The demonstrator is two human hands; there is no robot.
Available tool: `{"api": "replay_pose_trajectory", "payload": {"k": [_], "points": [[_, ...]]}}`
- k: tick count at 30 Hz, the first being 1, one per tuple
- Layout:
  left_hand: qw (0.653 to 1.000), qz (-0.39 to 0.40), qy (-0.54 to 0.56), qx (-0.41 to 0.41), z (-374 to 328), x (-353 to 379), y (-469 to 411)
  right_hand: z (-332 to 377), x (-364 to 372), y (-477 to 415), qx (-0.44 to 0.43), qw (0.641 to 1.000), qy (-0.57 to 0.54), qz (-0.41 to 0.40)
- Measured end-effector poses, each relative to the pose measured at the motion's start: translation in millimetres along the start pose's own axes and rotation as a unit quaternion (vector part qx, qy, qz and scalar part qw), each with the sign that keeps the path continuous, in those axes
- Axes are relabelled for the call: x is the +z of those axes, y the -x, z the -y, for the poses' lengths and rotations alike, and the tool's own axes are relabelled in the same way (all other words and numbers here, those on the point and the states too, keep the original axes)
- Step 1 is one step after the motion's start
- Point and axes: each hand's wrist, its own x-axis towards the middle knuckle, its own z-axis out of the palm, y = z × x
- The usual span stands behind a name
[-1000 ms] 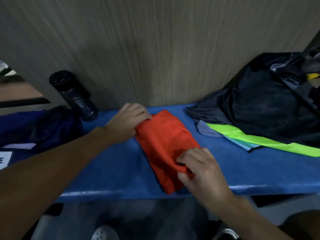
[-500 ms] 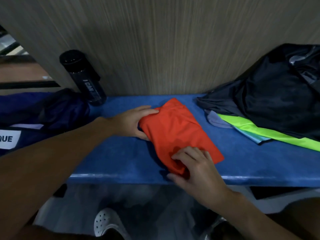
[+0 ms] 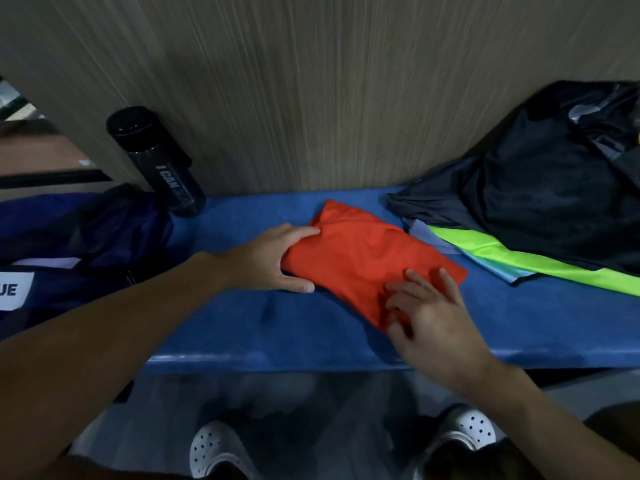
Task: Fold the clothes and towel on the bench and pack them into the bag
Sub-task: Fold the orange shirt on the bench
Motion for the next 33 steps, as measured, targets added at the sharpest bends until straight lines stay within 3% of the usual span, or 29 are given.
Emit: {"api": "replay_pose_trajectory", "payload": {"k": [3, 6, 10, 14, 18, 20, 24, 26, 30, 33], "points": [[1.000, -0.015, -0.001, -0.002, -12.2, 1.3, 7.0, -16.2, -10.2, -3.1, 0.033, 0.999, 0.031, -0.016], [0.978, -0.116, -0.144, 0.094, -22.5, 7.1, 8.6, -18.2, -14.2, 0.2, 0.011, 0.999, 0.048, -0.014], [0.949, -0.156, -0.183, 0.205, -28.5, 9.3, 5.7, -23.3, -11.6, 5.8, -0.026, 0.997, 0.064, 0.031], [0.950, -0.157, -0.175, 0.204, -20.5, 4.1, 1.2, -29.1, -17.7, 2.3, -0.004, 0.998, -0.002, -0.057], [0.927, -0.264, -0.178, 0.199, -25.2, -9.0, -11.8, -30.9, -33.4, -10.6, -0.005, 0.986, -0.018, -0.163], [0.920, -0.303, -0.160, 0.190, -29.1, -7.4, -15.1, -27.9, -38.2, -12.2, -0.020, 0.986, 0.019, -0.166], [0.956, -0.186, -0.150, 0.170, -15.5, 17.1, -6.2, -23.3, -27.5, -2.7, -0.031, 0.997, 0.063, -0.037], [0.968, -0.166, -0.119, 0.143, -13.5, 15.9, -1.0, -26.2, -23.8, -1.1, -0.012, 0.998, 0.060, 0.009], [0.970, -0.167, -0.118, 0.136, -33.2, -1.4, -0.4, -24.3, -26.3, -0.8, 0.019, 0.999, 0.037, 0.028], [0.967, -0.179, -0.113, 0.139, -51.9, -7.2, -17.2, -14.1, -27.8, -4.1, 0.049, 0.999, 0.006, -0.001]]}}
